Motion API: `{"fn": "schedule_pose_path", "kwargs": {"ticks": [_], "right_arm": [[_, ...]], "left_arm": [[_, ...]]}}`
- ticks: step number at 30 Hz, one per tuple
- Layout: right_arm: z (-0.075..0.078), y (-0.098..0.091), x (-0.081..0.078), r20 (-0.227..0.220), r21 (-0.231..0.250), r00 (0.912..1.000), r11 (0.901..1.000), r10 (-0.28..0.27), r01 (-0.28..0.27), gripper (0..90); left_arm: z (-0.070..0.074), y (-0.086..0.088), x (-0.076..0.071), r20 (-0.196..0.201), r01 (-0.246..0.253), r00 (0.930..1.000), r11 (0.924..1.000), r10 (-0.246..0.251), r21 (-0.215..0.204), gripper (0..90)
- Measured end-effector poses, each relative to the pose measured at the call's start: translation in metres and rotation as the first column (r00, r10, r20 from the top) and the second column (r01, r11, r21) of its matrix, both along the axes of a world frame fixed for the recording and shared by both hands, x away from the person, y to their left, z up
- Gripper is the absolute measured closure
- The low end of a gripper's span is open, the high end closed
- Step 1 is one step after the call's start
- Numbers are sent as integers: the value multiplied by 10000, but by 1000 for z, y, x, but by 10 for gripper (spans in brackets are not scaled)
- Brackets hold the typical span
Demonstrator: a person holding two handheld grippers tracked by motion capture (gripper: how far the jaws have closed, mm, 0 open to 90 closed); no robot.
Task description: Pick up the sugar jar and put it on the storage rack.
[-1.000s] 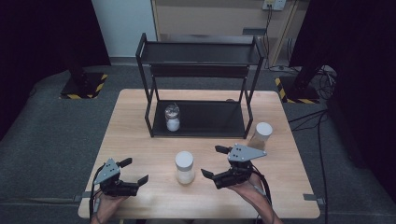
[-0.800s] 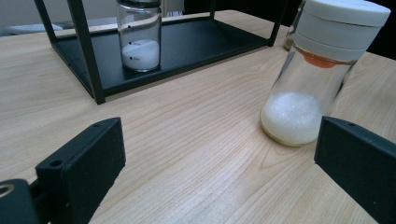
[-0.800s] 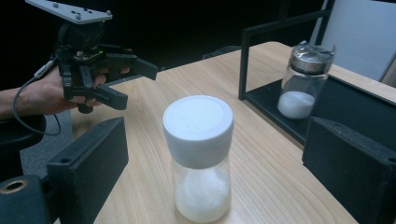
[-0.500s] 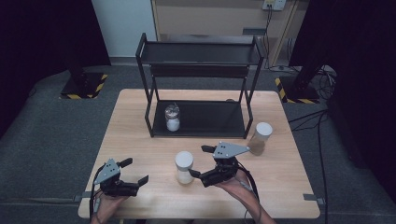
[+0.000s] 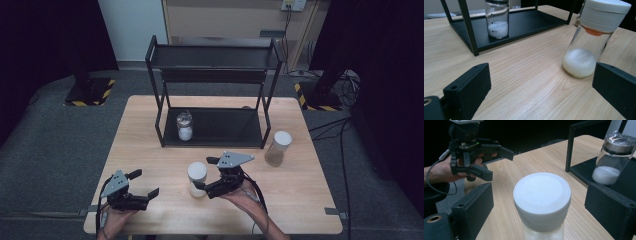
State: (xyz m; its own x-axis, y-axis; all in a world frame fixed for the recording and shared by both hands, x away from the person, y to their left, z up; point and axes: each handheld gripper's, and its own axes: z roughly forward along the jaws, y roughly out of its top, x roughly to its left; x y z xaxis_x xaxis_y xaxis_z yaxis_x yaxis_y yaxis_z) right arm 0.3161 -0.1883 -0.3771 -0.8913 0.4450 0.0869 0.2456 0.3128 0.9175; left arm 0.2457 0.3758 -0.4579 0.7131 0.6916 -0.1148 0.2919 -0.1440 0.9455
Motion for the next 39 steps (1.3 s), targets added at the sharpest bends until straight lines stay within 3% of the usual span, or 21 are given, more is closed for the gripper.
{"fn": "schedule_pose_path", "kwargs": {"ticks": [18,29,39], "right_arm": [[-20,15,9,18,-129,10000,9999,49,-49,183],[-30,17,9,278,-259,9995,9996,135,-128,328],[-31,17,6,361,-202,9993,9998,53,-46,334]], "left_arm": [[-1,0,0,19,11,10000,10000,-11,-56,9],[-1,0,0,21,17,10000,10000,-17,-57,9],[-1,0,0,30,25,10000,10000,-25,-61,9]]}}
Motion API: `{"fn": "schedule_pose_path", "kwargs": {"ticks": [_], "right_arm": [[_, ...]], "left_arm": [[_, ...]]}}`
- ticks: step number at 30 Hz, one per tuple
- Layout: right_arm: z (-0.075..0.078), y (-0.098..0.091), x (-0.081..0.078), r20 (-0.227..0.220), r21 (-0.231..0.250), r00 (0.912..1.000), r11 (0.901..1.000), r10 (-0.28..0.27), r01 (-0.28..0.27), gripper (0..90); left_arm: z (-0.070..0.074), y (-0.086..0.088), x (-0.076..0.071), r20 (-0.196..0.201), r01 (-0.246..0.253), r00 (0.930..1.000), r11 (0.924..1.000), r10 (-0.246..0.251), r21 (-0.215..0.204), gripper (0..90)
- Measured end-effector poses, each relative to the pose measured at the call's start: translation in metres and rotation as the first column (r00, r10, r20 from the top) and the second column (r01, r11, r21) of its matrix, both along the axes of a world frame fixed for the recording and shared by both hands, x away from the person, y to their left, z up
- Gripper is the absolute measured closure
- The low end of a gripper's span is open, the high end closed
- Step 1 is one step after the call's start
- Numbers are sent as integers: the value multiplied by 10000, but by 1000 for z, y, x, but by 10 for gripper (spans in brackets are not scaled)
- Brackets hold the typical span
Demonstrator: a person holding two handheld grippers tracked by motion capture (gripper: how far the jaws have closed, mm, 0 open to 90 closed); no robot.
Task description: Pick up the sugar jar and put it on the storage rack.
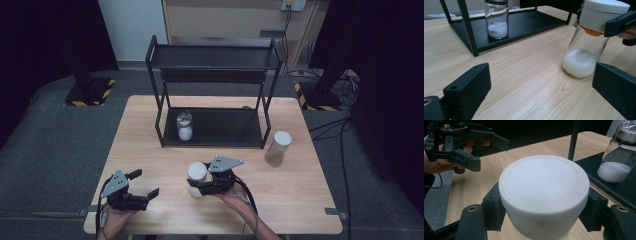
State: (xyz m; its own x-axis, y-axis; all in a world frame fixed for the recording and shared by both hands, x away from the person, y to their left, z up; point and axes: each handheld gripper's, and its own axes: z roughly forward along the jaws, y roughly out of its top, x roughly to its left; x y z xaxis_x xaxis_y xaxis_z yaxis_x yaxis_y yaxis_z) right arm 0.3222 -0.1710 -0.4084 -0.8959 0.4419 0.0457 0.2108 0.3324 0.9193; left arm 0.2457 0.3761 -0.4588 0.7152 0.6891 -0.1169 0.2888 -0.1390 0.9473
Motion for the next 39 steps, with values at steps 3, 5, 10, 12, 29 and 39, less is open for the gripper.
{"fn": "schedule_pose_path", "kwargs": {"ticks": [3,5,10,12,29,39], "right_arm": [[0,0,-1,3,-4,10000,10000,-21,21,333],[1,0,-1,6,-56,10000,10000,-25,25,334],[3,2,-1,-23,-133,10000,9999,30,-30,334],[4,2,-1,-29,-158,10000,9999,30,-30,334],[17,-6,2,146,-19,9994,9995,-308,308,334],[30,-8,11,227,-24,9984,9986,-518,519,334]], "left_arm": [[0,0,0,4,5,10000,10000,-5,2,9],[0,0,0,10,10,10000,10000,-10,-5,10],[0,0,0,16,40,10000,10000,-40,-10,10],[0,0,0,7,46,10000,10000,-46,-9,10],[0,0,0,9,54,10000,10000,-54,-6,10],[0,0,0,7,68,10000,10000,-68,16,9]]}}
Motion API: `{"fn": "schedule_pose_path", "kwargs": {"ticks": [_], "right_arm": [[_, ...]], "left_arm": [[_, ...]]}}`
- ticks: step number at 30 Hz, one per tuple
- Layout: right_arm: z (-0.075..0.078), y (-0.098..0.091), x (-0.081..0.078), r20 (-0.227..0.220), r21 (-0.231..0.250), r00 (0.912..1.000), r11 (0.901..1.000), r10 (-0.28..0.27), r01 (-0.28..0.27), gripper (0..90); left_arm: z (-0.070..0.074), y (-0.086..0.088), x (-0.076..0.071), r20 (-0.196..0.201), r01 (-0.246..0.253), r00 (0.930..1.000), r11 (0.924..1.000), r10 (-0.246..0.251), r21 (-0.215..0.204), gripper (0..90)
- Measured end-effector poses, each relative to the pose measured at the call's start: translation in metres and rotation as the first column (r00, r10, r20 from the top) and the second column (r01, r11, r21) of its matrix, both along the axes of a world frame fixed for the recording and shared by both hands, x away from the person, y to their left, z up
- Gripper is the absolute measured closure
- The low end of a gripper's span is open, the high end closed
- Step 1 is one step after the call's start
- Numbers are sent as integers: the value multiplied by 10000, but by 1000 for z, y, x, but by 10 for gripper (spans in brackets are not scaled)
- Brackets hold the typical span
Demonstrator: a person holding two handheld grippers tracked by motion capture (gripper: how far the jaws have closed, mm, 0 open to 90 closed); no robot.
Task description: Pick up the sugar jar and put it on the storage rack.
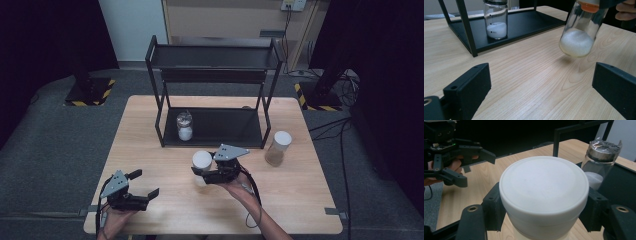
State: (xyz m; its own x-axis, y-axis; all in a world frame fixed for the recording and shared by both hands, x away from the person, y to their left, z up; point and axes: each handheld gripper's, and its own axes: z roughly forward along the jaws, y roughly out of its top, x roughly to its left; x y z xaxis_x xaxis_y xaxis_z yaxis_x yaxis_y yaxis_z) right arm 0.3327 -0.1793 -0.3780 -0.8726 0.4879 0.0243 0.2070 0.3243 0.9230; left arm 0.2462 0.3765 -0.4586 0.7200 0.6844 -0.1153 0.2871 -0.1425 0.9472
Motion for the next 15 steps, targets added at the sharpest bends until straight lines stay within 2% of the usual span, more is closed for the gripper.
{"fn": "schedule_pose_path", "kwargs": {"ticks": [15], "right_arm": [[16,1,20,144,-44,9988,9988,-478,478,334]], "left_arm": [[0,0,0,-18,0,10000,10000,0,-30,9]]}}
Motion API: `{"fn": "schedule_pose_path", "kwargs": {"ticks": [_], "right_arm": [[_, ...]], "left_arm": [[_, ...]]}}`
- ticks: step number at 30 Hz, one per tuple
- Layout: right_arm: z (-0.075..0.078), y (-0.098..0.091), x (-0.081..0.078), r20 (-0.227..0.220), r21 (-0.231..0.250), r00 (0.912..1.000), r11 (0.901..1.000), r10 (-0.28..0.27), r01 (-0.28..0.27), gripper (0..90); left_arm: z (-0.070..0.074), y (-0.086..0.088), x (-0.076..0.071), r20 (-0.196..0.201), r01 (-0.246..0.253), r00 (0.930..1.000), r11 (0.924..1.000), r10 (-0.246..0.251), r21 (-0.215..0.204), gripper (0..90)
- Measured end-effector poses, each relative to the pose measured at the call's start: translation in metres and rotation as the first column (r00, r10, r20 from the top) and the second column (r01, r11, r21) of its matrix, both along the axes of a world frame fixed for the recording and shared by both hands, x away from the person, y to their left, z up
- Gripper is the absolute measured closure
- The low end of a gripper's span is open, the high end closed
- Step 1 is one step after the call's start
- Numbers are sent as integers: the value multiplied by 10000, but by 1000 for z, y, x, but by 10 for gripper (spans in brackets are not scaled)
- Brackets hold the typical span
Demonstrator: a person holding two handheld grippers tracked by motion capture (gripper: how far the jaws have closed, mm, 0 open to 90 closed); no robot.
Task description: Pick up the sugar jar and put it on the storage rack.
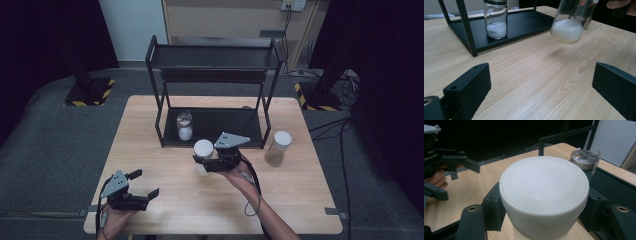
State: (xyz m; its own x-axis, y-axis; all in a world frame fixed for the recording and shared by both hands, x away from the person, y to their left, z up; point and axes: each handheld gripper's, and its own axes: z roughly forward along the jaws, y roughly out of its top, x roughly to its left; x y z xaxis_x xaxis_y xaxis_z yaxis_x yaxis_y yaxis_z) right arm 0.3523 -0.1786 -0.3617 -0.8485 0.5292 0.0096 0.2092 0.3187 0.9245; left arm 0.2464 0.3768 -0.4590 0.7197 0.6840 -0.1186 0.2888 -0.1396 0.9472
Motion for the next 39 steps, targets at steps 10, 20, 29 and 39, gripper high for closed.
{"fn": "schedule_pose_path", "kwargs": {"ticks": [10,20,29,39], "right_arm": [[9,-4,13,84,86,9982,9982,-599,599,334],[15,-3,26,119,100,9939,9940,-1094,1093,334],[23,5,39,90,-51,9866,9866,-1629,1630,335],[27,13,56,199,-67,9746,9748,-2229,2230,335]], "left_arm": [[0,0,0,-5,5,10000,10000,-5,-7,10],[-1,0,0,-7,3,10000,10000,-3,-46,10],[0,0,1,-5,43,10000,10000,-43,-3,9],[-1,0,1,-12,33,10000,10000,-33,-29,10]]}}
